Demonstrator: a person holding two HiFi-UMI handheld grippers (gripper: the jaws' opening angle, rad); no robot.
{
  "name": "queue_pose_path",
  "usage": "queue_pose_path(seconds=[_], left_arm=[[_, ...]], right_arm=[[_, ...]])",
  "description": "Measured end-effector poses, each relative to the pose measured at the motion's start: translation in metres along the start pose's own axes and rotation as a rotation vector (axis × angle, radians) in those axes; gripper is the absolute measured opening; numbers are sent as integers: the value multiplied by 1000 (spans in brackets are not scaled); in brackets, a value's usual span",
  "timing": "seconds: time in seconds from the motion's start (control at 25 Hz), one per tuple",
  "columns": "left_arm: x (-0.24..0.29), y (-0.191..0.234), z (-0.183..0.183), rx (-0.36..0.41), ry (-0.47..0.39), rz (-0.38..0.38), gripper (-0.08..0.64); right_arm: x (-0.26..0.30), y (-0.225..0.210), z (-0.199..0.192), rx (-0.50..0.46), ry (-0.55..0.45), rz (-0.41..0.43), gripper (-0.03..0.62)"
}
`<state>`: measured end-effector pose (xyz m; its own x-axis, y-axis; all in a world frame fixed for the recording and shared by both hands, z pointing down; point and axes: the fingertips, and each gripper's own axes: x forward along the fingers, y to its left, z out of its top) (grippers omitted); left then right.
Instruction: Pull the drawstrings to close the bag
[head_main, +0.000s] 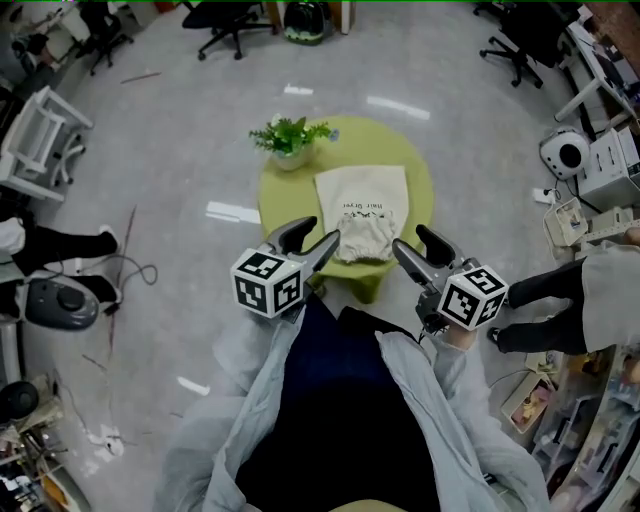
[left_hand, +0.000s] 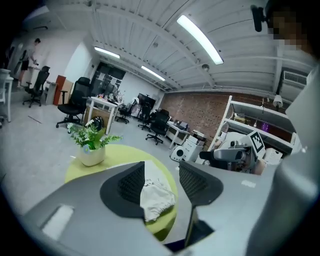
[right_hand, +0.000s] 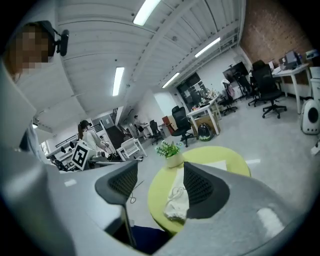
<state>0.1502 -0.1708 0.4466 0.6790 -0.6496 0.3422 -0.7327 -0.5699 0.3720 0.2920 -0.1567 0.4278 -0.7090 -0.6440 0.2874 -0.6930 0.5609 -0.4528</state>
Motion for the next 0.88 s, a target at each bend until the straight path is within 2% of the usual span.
queue_pose_path(seconds=[0.16,0.36,0.52,0.88], left_arm=[[-20,-4,6,66,-66,82,183],[-31,-8,3,119,-97,127,103],[-28,-8,-9,116,-97,134,19],[-20,-15,-17,112,-89,110,15]], right_arm=[[-13,17,10,-55,-65,-28,245],[-23,19,7,-214,-96,-127,130],[-30,3,2,-223,-125,-210,7],[-31,-7,-15,-243,-57,-239,2]])
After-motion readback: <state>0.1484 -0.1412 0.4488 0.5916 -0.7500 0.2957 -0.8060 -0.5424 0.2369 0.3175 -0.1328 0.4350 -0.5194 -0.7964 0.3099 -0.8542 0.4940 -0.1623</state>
